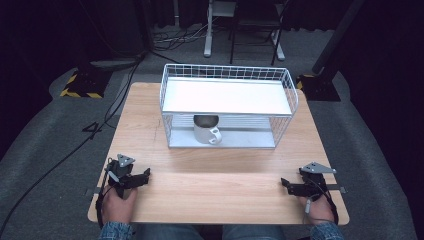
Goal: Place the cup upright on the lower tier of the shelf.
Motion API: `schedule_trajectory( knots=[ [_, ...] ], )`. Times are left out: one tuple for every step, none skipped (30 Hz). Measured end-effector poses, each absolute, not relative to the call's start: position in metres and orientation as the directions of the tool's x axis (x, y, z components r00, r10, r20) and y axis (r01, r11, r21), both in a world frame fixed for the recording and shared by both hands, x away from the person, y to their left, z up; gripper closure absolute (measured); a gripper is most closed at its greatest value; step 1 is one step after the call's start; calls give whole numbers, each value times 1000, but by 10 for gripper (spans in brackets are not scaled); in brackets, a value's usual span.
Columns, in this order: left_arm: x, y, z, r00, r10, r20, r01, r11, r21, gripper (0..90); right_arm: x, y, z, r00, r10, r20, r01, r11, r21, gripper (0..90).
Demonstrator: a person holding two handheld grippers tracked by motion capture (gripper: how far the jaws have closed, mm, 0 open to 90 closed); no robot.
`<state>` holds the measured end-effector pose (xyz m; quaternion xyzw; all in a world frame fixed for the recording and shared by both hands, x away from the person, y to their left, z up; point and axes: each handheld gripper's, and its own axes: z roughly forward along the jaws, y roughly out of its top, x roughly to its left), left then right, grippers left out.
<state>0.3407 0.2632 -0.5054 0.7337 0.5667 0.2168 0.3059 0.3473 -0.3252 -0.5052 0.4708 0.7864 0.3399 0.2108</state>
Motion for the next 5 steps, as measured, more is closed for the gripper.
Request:
schedule_trajectory(
  knots=[
    [341, 263, -505, 264, 964, -28, 699, -171, 695, 161, 347, -325, -505, -468, 884, -11, 597, 325, 733, 125],
    [341, 263, -505, 264, 964, -28, 699, -172, 694, 161, 347, -325, -505, -468, 884, -11, 597, 325, 733, 125],
    [341, 263, -505, 264, 964, -28, 699, -171, 694, 161, 347, -325, -505, -467, 884, -11, 597, 325, 733, 123],
    [341, 263, -505, 264, 964, -28, 699, -171, 694, 161, 347, -325, -505, -467, 884, -11, 597, 325, 733, 123],
    [341, 263, -505, 264, 964, -29, 699, -171, 695, 161, 347, -325, -505, -467, 884, -11, 597, 324, 733, 123]
  ],
)
